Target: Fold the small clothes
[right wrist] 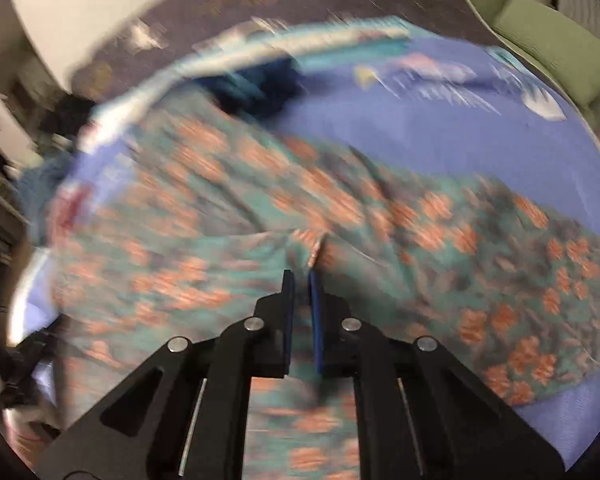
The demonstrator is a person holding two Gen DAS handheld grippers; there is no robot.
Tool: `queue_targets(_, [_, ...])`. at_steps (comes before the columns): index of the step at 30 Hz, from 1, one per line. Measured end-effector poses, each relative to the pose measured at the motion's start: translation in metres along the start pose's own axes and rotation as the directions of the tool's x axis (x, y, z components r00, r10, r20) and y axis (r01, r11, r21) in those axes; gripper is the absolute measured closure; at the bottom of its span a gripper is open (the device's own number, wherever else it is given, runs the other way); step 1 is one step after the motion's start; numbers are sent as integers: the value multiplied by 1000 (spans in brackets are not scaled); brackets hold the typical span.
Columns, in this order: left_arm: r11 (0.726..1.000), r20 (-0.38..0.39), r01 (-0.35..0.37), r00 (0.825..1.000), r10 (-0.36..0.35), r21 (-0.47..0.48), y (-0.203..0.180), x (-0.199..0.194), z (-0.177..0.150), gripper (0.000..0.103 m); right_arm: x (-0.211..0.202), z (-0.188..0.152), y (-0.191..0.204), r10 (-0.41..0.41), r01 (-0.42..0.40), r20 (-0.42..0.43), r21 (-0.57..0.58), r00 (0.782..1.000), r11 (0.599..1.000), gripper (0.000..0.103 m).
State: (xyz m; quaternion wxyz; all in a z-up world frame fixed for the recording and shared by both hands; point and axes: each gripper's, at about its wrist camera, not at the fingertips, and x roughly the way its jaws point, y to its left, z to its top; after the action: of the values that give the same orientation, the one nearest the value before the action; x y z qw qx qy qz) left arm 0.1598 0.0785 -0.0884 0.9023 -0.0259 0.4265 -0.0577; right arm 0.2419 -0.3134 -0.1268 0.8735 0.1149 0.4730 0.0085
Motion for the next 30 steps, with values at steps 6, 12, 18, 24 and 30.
queue_targets(6, [998,12,-47,999,47,46,-10,-8,0,91,-32,-19,-26,69,-74,102,40,992,996,92])
queue_targets(12, [993,19,63,998,-65,100,-53,-9,4,82,-45,-48,5,341,-339,16,-54,940,939,82])
queue_targets(18, [959,-3,-50,999,52,278,-99,13,-7,61,-26,-66,-23,347,-346,2,58,938,936,93])
queue_targets(24, [969,-11,-12,1000,15,246,-89,13,-7,61,-90,-77,-143,209,-281,251,293,945,914,69])
queue_targets(30, [967,-3,-26,1000,28,255,-92,13,-7,61,-120,-140,-327,-45,-193,274,775,961,602,65])
